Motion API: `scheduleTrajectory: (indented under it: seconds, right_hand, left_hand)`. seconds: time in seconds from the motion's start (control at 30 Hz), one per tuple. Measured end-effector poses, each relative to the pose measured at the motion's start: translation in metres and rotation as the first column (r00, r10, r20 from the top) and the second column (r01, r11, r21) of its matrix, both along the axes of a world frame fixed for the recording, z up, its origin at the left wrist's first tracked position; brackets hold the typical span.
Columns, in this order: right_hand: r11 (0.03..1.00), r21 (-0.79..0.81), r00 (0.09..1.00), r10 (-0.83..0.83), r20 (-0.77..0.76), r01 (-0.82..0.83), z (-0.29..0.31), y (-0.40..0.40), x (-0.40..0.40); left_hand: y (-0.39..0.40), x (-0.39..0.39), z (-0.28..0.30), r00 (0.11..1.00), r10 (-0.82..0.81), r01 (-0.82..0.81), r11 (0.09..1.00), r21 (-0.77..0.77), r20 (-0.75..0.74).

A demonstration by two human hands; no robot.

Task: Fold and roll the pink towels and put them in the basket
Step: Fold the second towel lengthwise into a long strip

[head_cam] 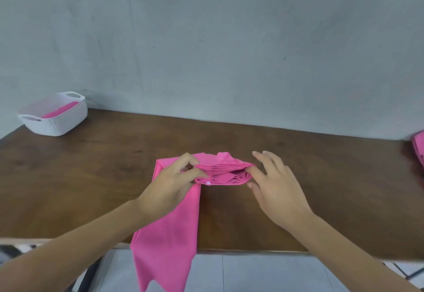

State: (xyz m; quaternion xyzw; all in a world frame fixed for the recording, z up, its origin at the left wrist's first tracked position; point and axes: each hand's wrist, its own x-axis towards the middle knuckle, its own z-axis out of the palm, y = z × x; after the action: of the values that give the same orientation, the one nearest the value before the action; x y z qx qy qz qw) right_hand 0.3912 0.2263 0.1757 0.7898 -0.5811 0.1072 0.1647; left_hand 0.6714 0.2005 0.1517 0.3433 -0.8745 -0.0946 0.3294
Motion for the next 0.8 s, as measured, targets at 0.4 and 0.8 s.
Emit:
scheduleTrajectory:
  seconds: [0.4,0.8]
  right_hand:
    - [0.956,-0.052,0.952,0.282,-0.119,-0.29,-0.052,0.098,0.034]
    - [0.944,-0.057,0.945,0.326,-0.008,-0.326,-0.124,0.235,0.15]
  left_hand:
    - [0.105,0.043,-0.033,0.991,0.051,-0.035,0.991,0.127,-0.123]
    - [0.212,0.171,-0.085,0.996,0.009,0.027,0.922,0.386,-0.092]
